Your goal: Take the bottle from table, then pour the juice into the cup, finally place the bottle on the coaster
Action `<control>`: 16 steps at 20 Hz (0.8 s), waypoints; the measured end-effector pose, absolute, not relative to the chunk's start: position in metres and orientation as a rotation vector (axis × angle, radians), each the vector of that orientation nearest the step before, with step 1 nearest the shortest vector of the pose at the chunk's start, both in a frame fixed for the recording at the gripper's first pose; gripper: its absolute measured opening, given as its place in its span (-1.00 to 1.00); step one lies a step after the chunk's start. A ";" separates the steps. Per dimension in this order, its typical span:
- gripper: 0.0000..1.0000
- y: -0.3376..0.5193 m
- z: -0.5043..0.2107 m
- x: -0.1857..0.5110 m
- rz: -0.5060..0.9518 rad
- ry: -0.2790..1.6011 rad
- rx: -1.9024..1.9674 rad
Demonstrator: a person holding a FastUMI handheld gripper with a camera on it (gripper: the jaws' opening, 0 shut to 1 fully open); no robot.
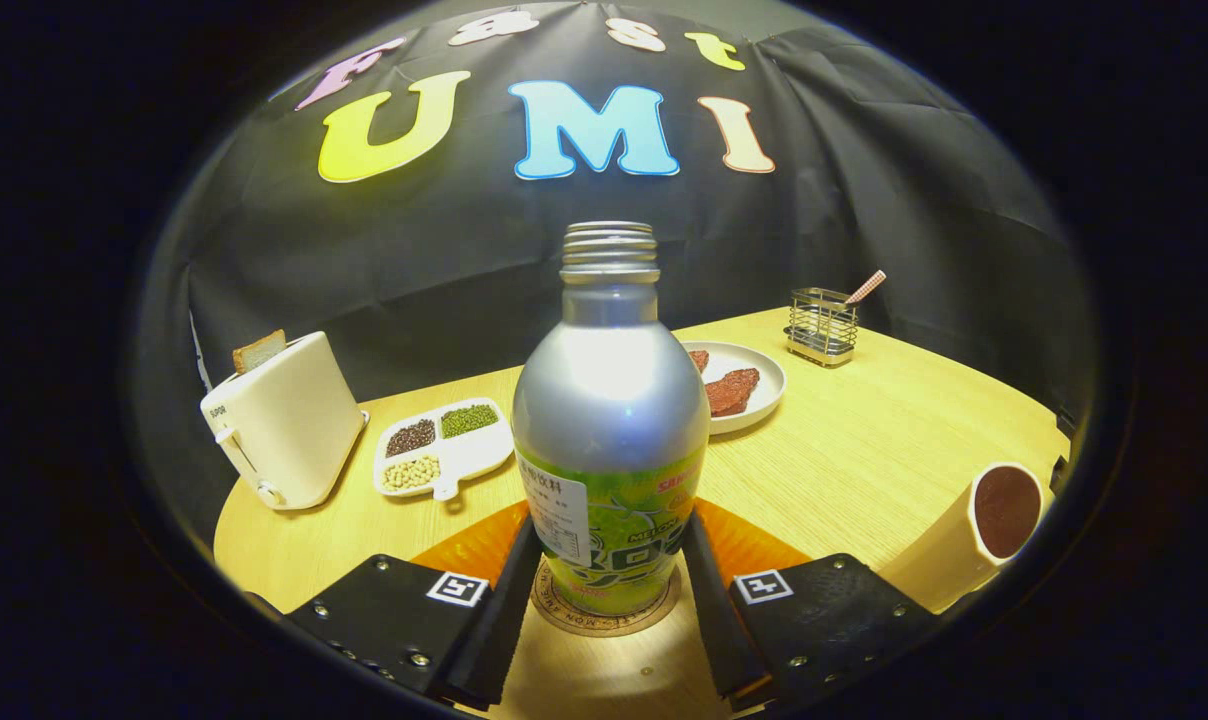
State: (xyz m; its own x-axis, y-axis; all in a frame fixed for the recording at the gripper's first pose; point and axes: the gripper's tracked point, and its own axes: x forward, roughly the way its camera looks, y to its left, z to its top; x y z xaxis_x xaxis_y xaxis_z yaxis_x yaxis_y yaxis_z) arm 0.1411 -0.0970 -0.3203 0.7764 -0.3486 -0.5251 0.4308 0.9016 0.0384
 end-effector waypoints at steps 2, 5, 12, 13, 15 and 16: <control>0.51 -0.097 -0.320 0.142 -0.423 0.534 0.159; 0.54 -0.097 -0.321 0.142 -0.418 0.532 0.150; 0.66 -0.089 -0.329 0.137 -0.390 0.565 0.132; 0.66 -0.089 -0.327 0.136 -0.387 0.563 0.132; 0.66 -0.087 -0.323 0.135 -0.382 0.552 0.134; 0.66 -0.086 -0.319 0.135 -0.377 0.546 0.137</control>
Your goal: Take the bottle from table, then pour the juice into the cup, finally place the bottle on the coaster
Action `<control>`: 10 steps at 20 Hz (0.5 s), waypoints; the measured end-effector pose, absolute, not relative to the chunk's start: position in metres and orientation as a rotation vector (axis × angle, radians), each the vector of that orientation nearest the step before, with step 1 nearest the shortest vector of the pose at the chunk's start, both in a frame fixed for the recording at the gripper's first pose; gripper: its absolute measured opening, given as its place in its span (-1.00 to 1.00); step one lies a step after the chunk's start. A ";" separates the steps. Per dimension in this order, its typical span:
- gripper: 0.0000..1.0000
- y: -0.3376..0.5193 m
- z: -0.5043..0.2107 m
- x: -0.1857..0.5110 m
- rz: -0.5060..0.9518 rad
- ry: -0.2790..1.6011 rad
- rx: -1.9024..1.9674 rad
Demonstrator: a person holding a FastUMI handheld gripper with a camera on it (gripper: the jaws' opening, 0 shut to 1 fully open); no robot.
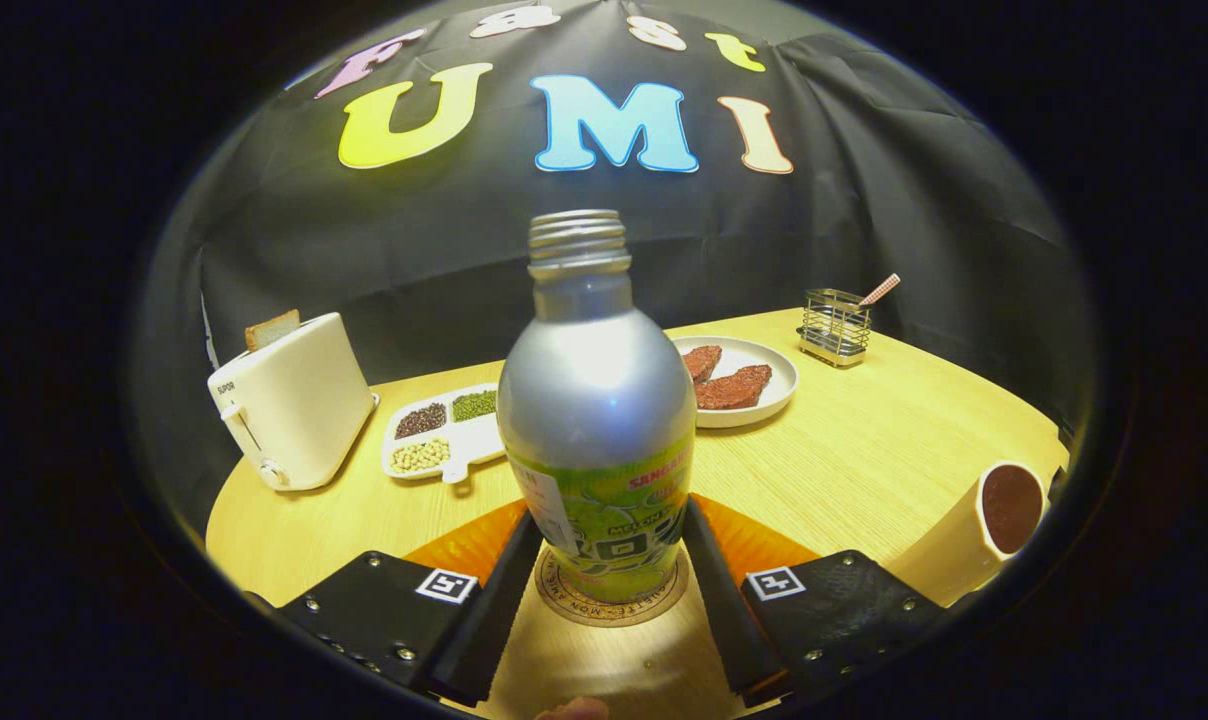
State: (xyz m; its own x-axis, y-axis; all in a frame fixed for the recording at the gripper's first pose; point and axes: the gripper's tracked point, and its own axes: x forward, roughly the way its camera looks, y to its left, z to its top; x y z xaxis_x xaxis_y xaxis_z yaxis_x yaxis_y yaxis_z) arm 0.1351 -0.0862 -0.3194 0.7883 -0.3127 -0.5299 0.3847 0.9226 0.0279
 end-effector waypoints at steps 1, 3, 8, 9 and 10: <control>0.66 -0.086 -0.316 0.133 -0.374 0.543 0.140; 0.66 -0.085 -0.309 0.130 -0.364 0.534 0.139; 0.66 -0.076 -0.293 0.115 -0.295 0.528 0.153; 0.66 -0.075 -0.288 0.111 -0.280 0.525 0.155; 0.66 -0.072 -0.283 0.107 -0.265 0.526 0.164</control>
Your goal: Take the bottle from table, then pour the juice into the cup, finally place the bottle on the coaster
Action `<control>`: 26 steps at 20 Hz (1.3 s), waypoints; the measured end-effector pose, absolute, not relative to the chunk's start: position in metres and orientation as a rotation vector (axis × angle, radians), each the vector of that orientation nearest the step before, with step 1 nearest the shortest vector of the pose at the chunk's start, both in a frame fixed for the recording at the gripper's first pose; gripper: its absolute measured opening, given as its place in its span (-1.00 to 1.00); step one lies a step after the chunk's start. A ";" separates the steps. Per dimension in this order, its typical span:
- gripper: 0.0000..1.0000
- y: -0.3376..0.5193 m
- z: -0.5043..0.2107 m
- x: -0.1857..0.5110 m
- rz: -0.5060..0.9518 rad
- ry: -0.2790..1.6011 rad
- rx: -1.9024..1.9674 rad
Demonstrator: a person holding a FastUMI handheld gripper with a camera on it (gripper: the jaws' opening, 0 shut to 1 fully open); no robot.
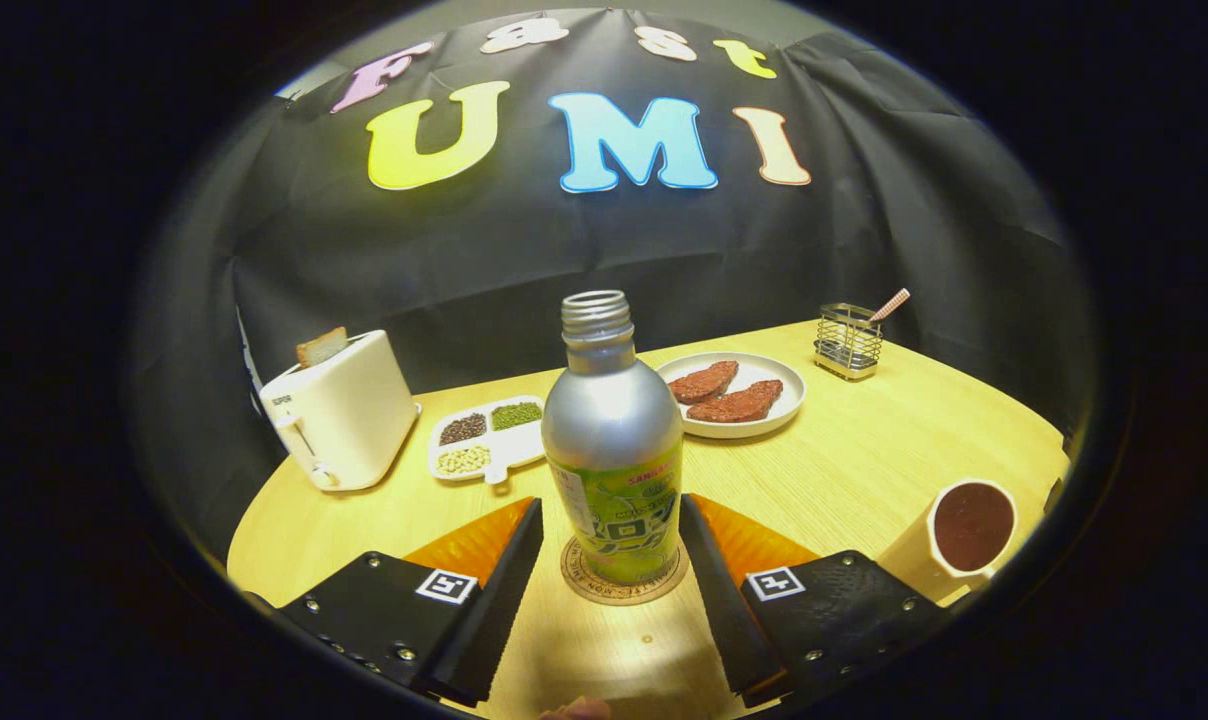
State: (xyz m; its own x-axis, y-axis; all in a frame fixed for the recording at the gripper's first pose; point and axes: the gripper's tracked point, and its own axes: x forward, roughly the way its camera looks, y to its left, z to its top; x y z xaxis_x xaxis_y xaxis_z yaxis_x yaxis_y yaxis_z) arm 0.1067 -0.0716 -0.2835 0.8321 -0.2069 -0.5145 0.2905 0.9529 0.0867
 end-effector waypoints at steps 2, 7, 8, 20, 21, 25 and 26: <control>0.66 -0.071 -0.270 0.100 -0.246 0.512 0.173; 0.66 -0.069 -0.235 0.082 -0.183 0.476 0.193; 0.66 -0.069 -0.225 0.078 -0.171 0.462 0.190; 0.65 -0.081 -0.097 0.034 -0.078 0.265 0.022; 0.65 -0.078 -0.089 0.029 -0.066 0.248 0.009; 0.65 -0.078 -0.066 0.011 -0.062 0.208 -0.045; 0.65 -0.077 -0.061 0.008 -0.063 0.198 -0.045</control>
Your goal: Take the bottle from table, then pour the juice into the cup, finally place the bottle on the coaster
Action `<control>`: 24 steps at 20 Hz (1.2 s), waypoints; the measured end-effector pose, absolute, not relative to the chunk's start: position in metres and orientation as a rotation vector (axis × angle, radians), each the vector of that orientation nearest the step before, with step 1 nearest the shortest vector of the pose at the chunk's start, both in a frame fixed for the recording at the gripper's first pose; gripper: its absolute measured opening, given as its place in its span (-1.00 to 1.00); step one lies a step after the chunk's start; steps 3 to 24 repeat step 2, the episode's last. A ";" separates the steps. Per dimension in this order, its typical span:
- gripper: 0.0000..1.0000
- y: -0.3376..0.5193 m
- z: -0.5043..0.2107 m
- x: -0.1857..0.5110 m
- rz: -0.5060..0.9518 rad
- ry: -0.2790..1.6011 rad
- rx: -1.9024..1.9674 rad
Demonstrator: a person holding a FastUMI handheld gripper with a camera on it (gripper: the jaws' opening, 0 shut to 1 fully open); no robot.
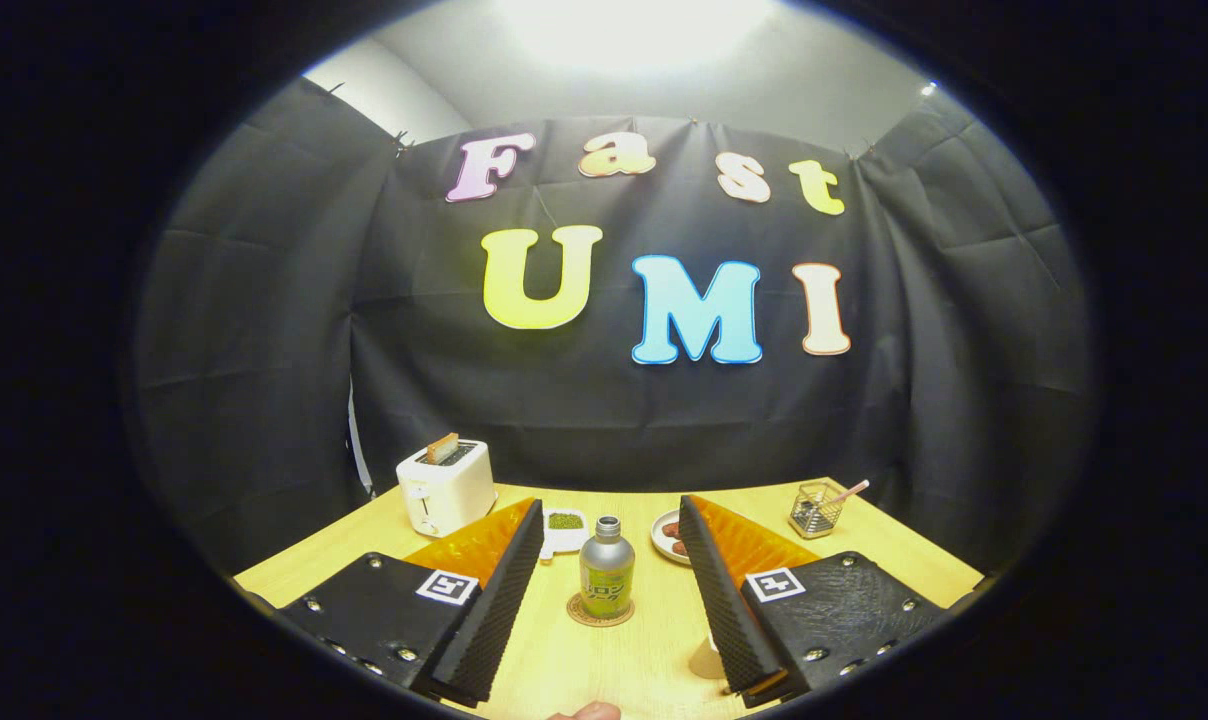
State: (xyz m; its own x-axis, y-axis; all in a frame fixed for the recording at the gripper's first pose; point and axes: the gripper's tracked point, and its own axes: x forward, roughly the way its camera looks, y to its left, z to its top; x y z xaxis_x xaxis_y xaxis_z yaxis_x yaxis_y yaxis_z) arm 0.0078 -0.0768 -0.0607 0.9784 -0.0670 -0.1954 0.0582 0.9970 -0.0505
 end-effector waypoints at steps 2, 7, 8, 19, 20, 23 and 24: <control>0.65 -0.074 -0.056 -0.001 -0.060 0.190 -0.029; 0.65 -0.074 -0.056 -0.001 -0.060 0.190 -0.029; 0.65 -0.074 -0.056 -0.001 -0.060 0.190 -0.029; 0.65 -0.074 -0.056 -0.001 -0.060 0.190 -0.029; 0.65 -0.074 -0.056 -0.001 -0.060 0.190 -0.029; 0.65 -0.074 -0.056 -0.001 -0.060 0.190 -0.029; 0.65 -0.074 -0.056 -0.001 -0.060 0.190 -0.029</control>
